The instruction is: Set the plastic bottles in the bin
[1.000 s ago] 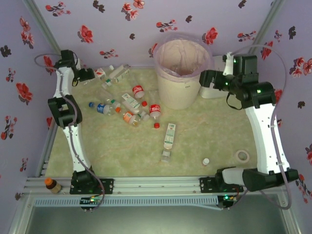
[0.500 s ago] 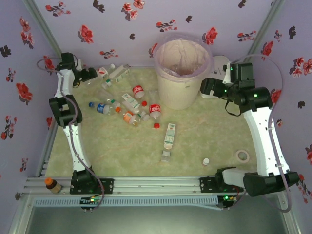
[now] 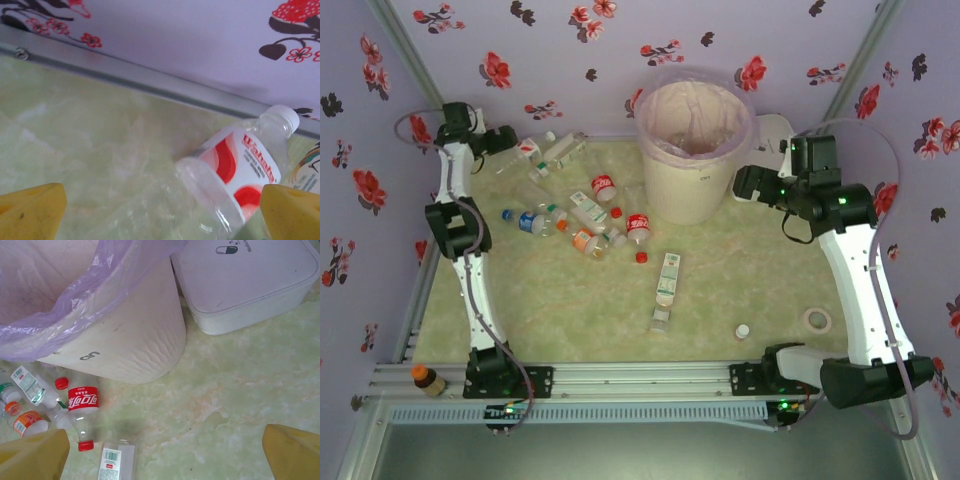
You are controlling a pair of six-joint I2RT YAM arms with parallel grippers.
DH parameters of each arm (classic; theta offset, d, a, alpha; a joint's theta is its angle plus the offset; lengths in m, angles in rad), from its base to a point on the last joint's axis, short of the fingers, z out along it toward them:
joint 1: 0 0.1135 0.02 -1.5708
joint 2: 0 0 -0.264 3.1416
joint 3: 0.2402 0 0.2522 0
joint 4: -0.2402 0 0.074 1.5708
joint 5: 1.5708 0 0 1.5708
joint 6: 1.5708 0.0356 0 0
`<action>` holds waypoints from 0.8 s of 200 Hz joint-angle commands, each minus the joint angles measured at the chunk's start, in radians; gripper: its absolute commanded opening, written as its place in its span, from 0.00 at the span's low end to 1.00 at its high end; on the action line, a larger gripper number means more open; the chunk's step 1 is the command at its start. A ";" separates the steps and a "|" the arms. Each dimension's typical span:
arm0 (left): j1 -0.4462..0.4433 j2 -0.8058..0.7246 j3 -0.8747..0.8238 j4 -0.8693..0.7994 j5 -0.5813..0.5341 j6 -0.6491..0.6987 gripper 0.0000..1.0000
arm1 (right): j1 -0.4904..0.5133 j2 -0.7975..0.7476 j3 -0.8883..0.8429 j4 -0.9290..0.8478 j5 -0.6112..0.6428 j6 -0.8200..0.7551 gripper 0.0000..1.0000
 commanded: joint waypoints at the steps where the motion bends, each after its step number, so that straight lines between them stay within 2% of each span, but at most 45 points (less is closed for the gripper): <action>1: -0.007 0.066 0.038 -0.040 0.056 0.000 1.00 | -0.006 -0.014 -0.002 0.003 0.020 0.033 1.00; 29: -0.009 0.052 0.003 -0.034 0.060 0.007 1.00 | -0.005 -0.020 0.015 0.002 -0.023 0.049 0.99; 56: -0.025 0.035 -0.007 -0.104 0.062 0.057 1.00 | -0.005 -0.027 0.008 0.013 -0.035 0.058 0.99; 88: -0.059 -0.034 -0.111 -0.145 -0.052 0.143 0.99 | -0.005 -0.041 -0.015 0.019 -0.027 0.056 0.99; 115: -0.080 -0.036 -0.110 -0.204 -0.121 0.204 0.98 | -0.006 -0.042 -0.019 0.016 -0.033 0.053 0.99; 137: -0.092 -0.033 -0.113 -0.221 -0.139 0.215 0.97 | -0.005 -0.046 -0.024 0.016 -0.035 0.055 0.99; 160: -0.096 -0.034 -0.127 -0.219 -0.134 0.209 0.91 | -0.006 -0.049 -0.029 0.017 -0.033 0.056 0.99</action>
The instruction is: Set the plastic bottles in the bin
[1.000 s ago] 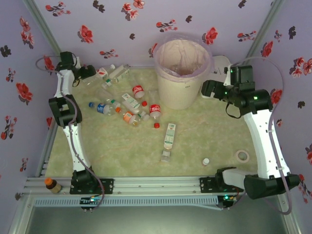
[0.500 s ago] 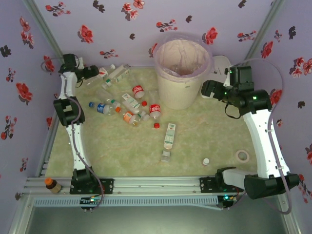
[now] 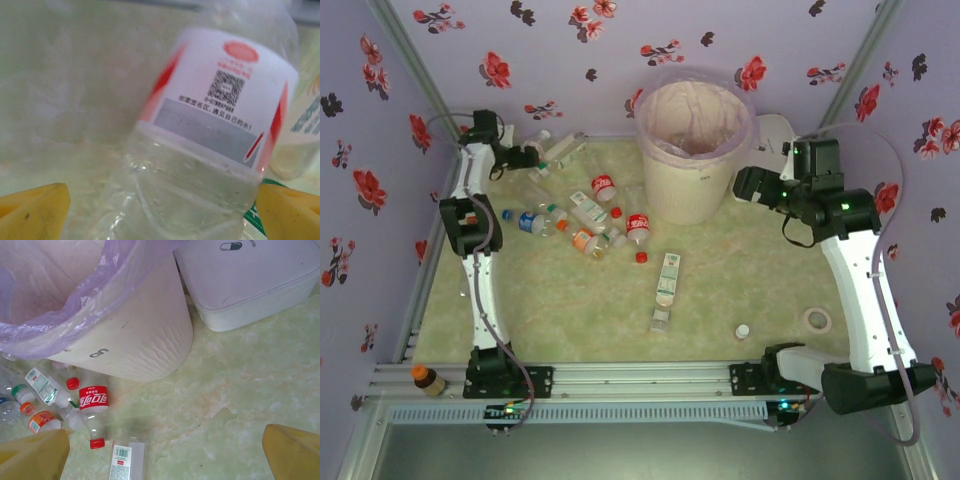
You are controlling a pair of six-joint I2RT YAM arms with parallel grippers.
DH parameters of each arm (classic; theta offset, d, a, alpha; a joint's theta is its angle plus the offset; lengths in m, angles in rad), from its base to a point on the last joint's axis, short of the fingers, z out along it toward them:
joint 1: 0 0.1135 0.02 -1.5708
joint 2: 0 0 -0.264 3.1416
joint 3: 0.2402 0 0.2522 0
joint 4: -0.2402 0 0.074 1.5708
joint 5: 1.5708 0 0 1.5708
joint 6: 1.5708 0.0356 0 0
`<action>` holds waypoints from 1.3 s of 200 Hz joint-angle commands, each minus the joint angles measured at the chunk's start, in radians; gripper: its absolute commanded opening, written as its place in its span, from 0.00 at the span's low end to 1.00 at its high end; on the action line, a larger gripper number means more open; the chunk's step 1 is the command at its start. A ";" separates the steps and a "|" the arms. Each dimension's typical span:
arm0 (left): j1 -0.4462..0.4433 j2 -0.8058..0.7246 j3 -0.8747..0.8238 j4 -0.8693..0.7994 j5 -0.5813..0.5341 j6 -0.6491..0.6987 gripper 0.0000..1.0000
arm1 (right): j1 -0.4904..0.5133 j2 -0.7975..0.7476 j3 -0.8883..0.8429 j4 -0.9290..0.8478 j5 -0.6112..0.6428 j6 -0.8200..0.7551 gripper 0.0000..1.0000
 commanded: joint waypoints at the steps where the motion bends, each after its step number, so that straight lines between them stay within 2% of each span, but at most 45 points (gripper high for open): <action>1: 0.003 -0.008 -0.023 -0.067 -0.041 0.037 0.91 | -0.006 -0.019 -0.010 0.017 -0.006 0.020 1.00; 42: -0.003 -0.054 -0.069 -0.069 -0.038 0.045 0.78 | -0.005 -0.024 -0.015 0.028 -0.006 0.025 0.99; 79: -0.003 -0.157 -0.143 -0.044 -0.054 0.029 0.60 | -0.005 -0.024 -0.013 0.040 -0.015 0.021 1.00; 112: -0.002 -0.281 -0.242 -0.001 -0.078 0.007 0.53 | -0.005 -0.026 -0.012 0.084 -0.043 0.020 1.00; 141: -0.002 -0.427 -0.331 0.033 -0.099 -0.015 0.51 | -0.005 -0.026 -0.002 0.173 -0.104 0.033 1.00; 151: -0.002 -0.492 -0.378 0.054 -0.101 -0.077 0.50 | -0.005 -0.037 -0.005 0.236 -0.124 0.049 1.00; 165: 0.006 -0.619 -0.502 0.143 -0.001 -0.171 0.48 | -0.006 -0.082 -0.057 0.383 -0.116 0.099 1.00; 180: -0.001 -0.773 -0.666 0.319 0.128 -0.282 0.46 | -0.005 -0.136 -0.119 0.526 -0.106 0.133 1.00; 198: -0.058 -0.911 -0.767 0.391 0.175 -0.337 0.44 | -0.004 -0.149 -0.139 0.632 -0.167 0.167 0.99; 223: -0.205 -1.087 -0.895 0.444 0.178 -0.298 0.43 | 0.011 -0.087 -0.066 0.676 -0.325 0.186 0.96; 260: -0.413 -1.290 -1.107 0.582 0.145 -0.300 0.41 | 0.139 0.016 0.082 0.625 -0.278 0.121 0.93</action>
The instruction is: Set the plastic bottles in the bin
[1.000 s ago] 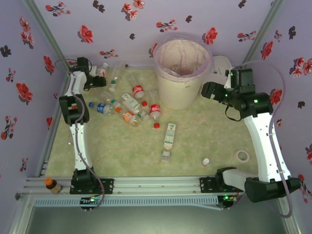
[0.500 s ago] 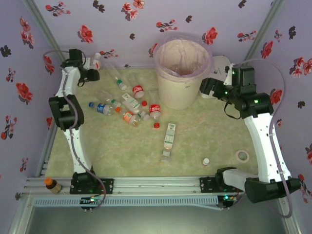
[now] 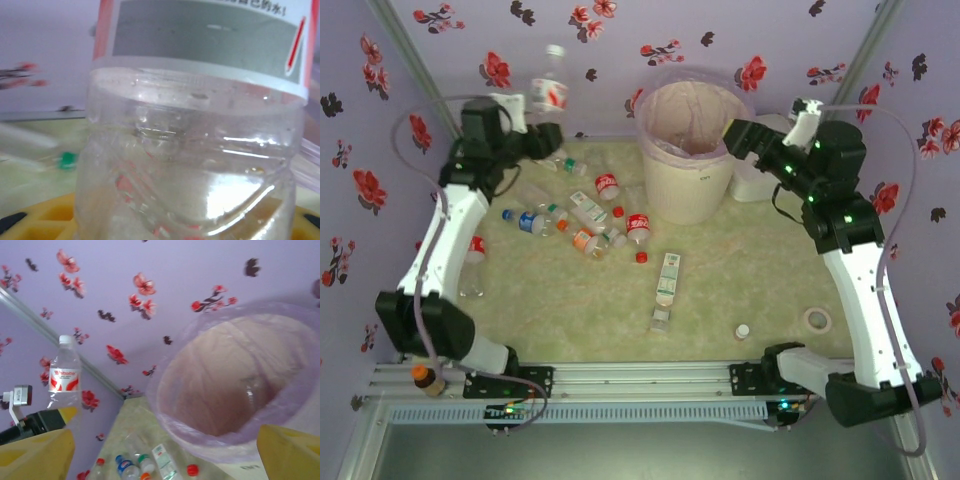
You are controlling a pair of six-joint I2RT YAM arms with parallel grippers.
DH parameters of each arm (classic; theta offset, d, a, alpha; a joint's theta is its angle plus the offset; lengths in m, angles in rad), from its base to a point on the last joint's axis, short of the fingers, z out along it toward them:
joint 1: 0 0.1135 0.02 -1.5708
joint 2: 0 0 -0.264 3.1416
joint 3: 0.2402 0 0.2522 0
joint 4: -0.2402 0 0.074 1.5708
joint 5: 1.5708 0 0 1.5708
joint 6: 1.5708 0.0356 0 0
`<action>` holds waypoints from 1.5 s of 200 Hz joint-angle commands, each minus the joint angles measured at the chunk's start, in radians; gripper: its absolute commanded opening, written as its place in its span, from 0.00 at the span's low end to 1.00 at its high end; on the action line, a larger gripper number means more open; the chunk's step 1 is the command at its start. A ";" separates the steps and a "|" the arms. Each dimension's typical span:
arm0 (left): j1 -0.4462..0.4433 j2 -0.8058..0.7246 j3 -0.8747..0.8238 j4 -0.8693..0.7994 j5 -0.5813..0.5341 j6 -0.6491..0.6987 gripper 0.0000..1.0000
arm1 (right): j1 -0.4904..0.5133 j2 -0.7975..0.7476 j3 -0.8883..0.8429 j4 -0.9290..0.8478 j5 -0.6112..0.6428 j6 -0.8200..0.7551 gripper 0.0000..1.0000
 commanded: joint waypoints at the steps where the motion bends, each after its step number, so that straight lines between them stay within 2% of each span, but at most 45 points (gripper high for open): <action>1: -0.086 -0.089 -0.109 0.119 0.007 -0.027 0.41 | 0.077 0.054 0.092 0.040 -0.030 -0.022 0.93; 37: -0.249 -0.202 -0.284 0.234 -0.067 -0.010 0.39 | 0.214 0.225 0.221 0.075 -0.074 0.028 0.90; 74: -0.318 -0.242 -0.369 0.278 -0.064 0.013 0.39 | 0.354 0.352 0.320 0.018 0.000 -0.028 0.93; 108: -0.341 -0.240 -0.379 0.308 -0.023 0.017 0.40 | 0.370 0.450 0.416 -0.086 0.045 0.025 0.92; 141: -0.355 -0.212 -0.374 0.312 -0.009 0.006 0.40 | 0.357 0.487 0.432 -0.077 0.036 0.038 0.89; 163: -0.358 -0.218 -0.382 0.318 -0.029 0.003 0.40 | 0.338 0.541 0.508 -0.138 -0.018 0.038 0.78; 194: -0.358 -0.208 -0.332 0.221 -0.046 0.084 0.42 | 0.330 0.575 0.483 -0.045 -0.085 0.099 0.57; 219: -0.358 -0.202 -0.322 0.189 -0.056 0.084 0.45 | 0.330 0.608 0.509 -0.033 -0.139 0.129 0.44; 243: -0.358 -0.210 -0.339 0.197 -0.093 0.071 0.53 | 0.322 0.609 0.528 -0.046 -0.120 0.109 0.32; 272: -0.356 -0.220 -0.338 0.191 -0.096 0.061 0.76 | 0.297 0.609 0.583 -0.074 -0.108 0.080 0.24; 290: -0.357 -0.230 -0.336 0.185 -0.108 0.054 0.97 | 0.272 0.601 0.625 -0.100 -0.096 0.050 0.22; 300: -0.356 -0.237 -0.330 0.171 -0.123 0.049 1.00 | 0.252 0.593 0.651 -0.111 -0.086 0.033 0.21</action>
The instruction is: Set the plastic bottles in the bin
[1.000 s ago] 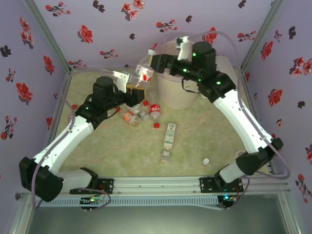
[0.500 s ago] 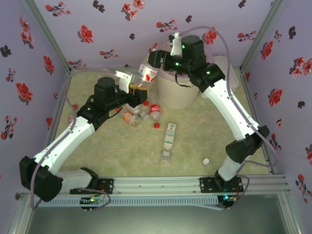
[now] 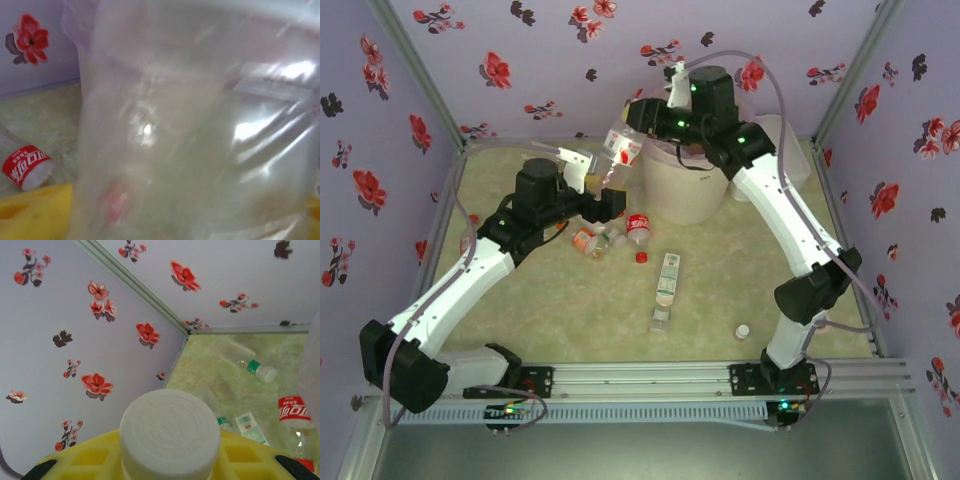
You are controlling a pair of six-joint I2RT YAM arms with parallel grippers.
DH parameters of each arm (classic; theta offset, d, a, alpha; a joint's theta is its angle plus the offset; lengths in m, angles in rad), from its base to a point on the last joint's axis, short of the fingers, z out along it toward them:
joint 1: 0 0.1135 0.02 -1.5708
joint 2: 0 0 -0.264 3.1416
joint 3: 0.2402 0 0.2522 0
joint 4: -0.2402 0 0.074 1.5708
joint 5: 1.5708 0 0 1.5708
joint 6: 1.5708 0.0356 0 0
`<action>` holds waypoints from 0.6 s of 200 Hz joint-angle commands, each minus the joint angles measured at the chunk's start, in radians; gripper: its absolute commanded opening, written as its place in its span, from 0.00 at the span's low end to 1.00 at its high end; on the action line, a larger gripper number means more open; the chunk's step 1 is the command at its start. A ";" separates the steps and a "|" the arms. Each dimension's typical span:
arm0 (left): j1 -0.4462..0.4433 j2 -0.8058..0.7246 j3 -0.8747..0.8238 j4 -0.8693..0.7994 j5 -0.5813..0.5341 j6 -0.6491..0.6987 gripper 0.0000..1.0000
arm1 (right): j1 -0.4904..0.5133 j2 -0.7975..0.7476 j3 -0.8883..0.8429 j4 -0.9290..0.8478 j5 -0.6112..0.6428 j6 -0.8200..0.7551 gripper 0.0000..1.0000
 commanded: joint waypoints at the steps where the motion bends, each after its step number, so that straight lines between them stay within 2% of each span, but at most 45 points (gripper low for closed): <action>1: -0.004 -0.033 0.031 -0.012 -0.035 -0.003 1.00 | -0.047 -0.026 0.087 -0.015 0.016 -0.056 0.21; 17: 0.001 -0.049 0.044 -0.064 -0.073 -0.024 1.00 | -0.088 -0.043 0.125 -0.019 0.032 -0.075 0.18; 36: 0.022 -0.063 0.074 -0.204 -0.164 -0.067 1.00 | -0.143 -0.061 0.155 -0.006 0.058 -0.091 0.16; 65: 0.107 -0.077 0.077 -0.409 -0.255 -0.167 1.00 | -0.213 -0.088 0.171 0.017 0.157 -0.135 0.11; 95: 0.167 -0.094 0.049 -0.586 -0.340 -0.203 1.00 | -0.241 -0.104 0.178 0.013 0.278 -0.243 0.05; 120: 0.221 -0.100 0.028 -0.704 -0.403 -0.207 1.00 | -0.255 -0.044 0.247 -0.060 0.309 -0.306 0.04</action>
